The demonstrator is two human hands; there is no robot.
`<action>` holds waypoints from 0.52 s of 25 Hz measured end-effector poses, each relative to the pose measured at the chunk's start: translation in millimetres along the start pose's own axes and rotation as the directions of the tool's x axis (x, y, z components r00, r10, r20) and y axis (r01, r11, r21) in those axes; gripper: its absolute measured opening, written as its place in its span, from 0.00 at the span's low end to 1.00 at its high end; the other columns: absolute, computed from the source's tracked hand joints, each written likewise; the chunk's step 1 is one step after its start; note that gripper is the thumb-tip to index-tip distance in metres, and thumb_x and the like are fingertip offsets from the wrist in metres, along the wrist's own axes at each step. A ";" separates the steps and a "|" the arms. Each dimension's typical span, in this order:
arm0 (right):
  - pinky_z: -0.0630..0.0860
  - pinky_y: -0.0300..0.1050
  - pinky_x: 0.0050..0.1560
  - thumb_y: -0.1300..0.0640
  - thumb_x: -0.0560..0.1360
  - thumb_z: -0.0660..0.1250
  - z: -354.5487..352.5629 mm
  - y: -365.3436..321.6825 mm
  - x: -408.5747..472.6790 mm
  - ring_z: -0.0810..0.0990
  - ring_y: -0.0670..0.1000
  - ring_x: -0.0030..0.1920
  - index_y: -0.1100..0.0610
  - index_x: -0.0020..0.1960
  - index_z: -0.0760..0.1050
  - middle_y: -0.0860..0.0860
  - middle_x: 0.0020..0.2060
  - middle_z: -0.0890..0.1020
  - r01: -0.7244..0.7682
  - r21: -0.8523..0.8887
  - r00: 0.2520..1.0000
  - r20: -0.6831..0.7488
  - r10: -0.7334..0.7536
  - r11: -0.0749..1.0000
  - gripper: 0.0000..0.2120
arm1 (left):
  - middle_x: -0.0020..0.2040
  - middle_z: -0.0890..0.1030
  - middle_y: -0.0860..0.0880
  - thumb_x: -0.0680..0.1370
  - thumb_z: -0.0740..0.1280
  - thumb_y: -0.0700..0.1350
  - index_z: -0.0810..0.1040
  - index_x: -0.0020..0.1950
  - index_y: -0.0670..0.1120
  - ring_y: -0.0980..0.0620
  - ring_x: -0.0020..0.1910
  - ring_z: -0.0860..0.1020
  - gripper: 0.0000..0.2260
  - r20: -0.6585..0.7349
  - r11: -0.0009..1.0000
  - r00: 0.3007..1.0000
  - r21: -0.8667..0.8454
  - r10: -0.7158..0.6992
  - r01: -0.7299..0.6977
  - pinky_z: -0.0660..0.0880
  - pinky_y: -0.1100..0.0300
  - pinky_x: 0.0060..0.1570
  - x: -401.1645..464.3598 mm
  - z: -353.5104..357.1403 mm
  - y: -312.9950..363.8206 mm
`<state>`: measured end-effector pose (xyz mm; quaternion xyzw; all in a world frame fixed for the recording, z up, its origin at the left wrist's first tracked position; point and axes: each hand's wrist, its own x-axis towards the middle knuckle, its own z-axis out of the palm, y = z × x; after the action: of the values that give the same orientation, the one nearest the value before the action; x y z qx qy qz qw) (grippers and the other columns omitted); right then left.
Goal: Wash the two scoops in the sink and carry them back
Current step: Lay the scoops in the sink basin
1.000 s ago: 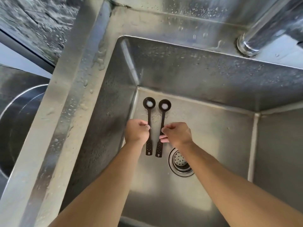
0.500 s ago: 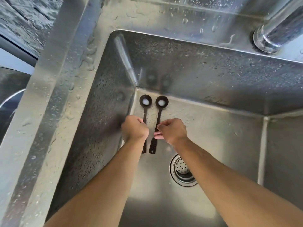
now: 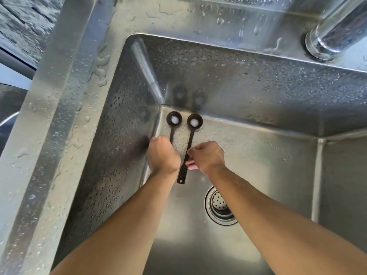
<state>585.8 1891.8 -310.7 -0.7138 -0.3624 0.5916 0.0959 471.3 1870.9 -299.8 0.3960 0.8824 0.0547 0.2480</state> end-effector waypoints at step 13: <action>0.69 0.39 0.54 0.48 0.78 0.63 -58.4 17.5 -46.5 0.79 0.50 0.60 0.51 0.69 0.74 0.50 0.64 0.81 0.175 -0.236 0.961 -0.170 -0.218 0.956 0.20 | 0.58 0.76 0.42 0.78 0.64 0.45 0.76 0.59 0.41 0.40 0.56 0.78 0.12 0.053 0.982 0.986 0.103 0.155 -0.160 0.77 0.47 0.53 -63.8 -38.6 -6.0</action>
<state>644.6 1866.9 -268.2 -0.7344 -0.4837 0.4632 0.1104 484.6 1824.3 -242.8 0.4784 0.8442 0.0182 0.2411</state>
